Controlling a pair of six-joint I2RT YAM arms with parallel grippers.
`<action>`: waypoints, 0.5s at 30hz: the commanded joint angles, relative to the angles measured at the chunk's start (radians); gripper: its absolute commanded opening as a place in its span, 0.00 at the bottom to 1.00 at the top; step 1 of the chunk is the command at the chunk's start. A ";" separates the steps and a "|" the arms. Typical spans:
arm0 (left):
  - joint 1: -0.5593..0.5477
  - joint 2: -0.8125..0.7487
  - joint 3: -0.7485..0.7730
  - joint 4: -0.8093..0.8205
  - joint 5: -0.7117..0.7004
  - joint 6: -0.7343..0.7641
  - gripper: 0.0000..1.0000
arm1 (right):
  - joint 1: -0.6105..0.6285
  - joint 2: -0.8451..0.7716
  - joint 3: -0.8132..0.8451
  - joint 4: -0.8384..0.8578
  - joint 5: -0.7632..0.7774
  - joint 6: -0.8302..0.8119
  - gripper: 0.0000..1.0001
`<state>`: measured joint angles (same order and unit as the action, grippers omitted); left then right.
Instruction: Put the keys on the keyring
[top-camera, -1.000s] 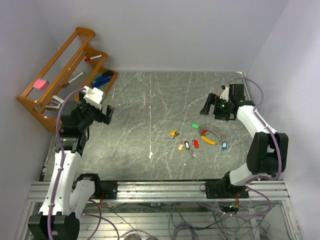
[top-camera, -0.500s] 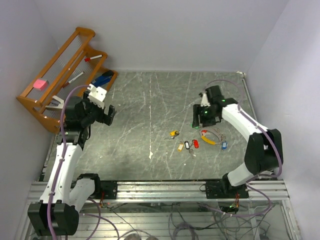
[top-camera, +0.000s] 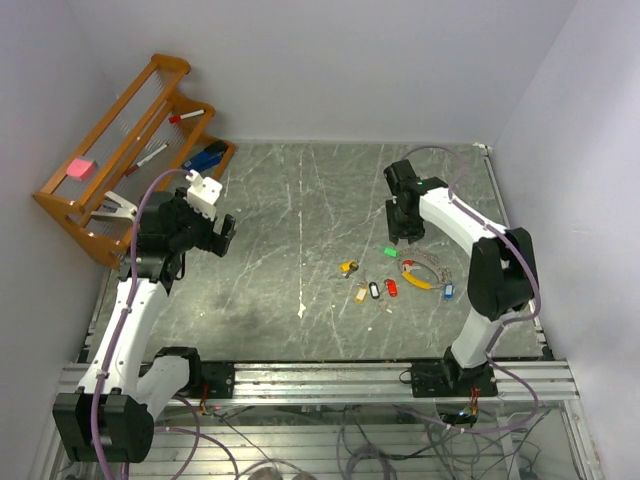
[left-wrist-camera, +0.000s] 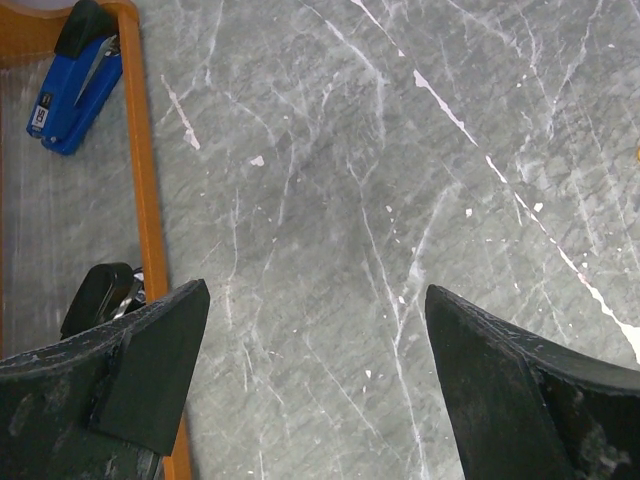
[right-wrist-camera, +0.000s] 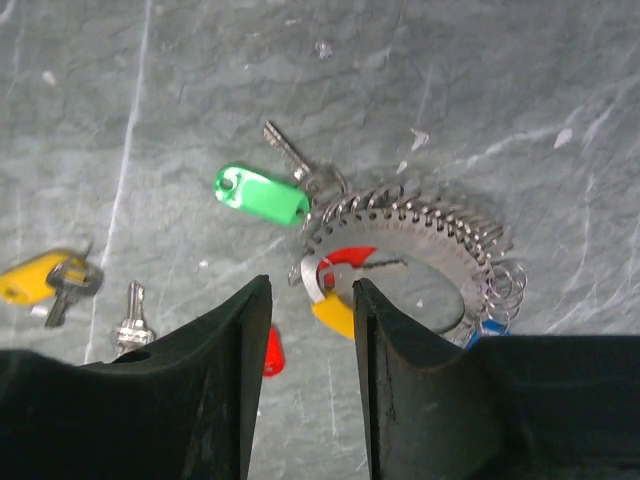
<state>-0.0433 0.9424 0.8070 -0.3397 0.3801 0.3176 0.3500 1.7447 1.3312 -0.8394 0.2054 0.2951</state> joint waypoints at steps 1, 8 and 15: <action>-0.007 -0.012 0.032 -0.004 -0.032 0.003 1.00 | 0.000 0.098 0.051 -0.020 0.057 0.018 0.36; -0.009 -0.007 0.036 -0.011 -0.054 0.009 1.00 | -0.001 0.136 0.045 -0.002 0.087 0.025 0.32; -0.009 0.004 0.043 -0.007 -0.050 -0.010 0.99 | -0.002 0.187 0.033 0.028 0.089 0.021 0.26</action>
<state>-0.0441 0.9413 0.8070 -0.3431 0.3408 0.3172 0.3500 1.8946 1.3636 -0.8349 0.2733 0.3069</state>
